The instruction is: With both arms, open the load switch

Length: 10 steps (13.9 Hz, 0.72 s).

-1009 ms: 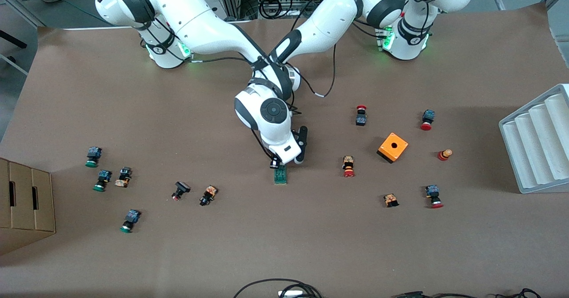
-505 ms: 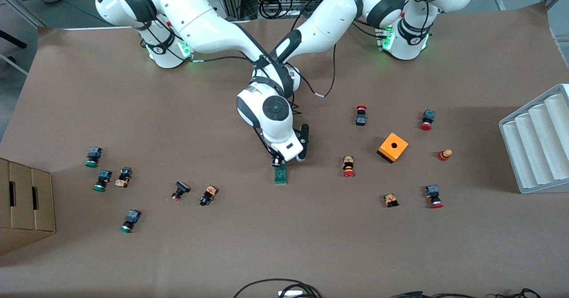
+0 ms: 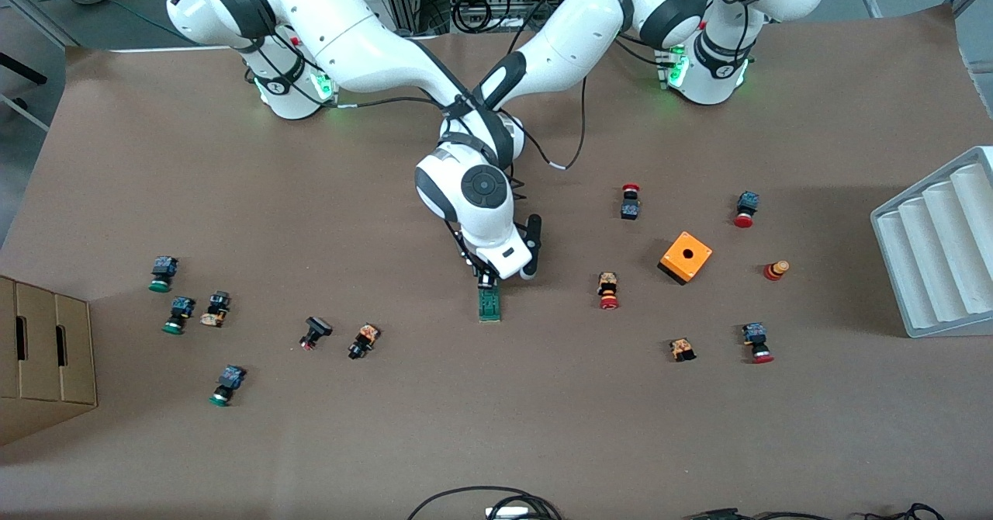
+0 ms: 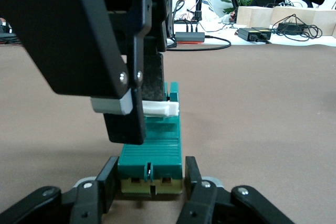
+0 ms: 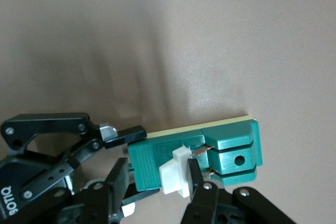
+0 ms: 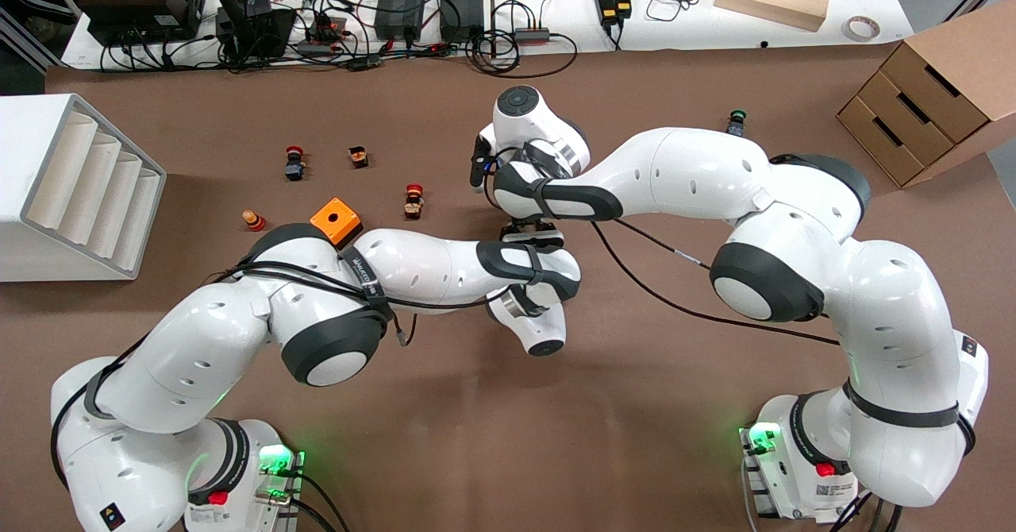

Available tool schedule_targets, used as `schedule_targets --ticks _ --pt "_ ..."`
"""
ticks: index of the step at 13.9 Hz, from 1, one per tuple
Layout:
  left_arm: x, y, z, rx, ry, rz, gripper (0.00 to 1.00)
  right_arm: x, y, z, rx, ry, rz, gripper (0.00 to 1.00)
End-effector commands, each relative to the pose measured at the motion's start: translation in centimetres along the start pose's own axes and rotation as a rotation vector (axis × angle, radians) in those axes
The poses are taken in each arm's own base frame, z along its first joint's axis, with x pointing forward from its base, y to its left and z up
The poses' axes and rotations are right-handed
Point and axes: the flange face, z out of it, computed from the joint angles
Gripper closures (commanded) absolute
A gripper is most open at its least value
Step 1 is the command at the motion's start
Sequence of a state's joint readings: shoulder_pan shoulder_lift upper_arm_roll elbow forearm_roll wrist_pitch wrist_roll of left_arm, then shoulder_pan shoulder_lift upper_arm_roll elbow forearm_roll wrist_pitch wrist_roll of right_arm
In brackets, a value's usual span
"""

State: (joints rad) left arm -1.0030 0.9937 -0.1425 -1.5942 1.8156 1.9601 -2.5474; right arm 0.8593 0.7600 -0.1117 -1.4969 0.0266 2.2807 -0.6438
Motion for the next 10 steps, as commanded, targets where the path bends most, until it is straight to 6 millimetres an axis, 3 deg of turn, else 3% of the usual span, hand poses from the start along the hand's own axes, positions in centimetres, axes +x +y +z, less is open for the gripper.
schedule_targets --ticks 1,10 --pt "-1.33 0.10 0.32 -0.013 -0.023 -0.007 0.42 0.28 -1.00 0.80 -0.013 -0.002 -0.006 0.47" --pt "-1.27 0.15 0.33 -0.013 -0.022 -0.008 0.42 0.01 -0.93 1.43 -0.012 -0.005 -0.006 0.48"
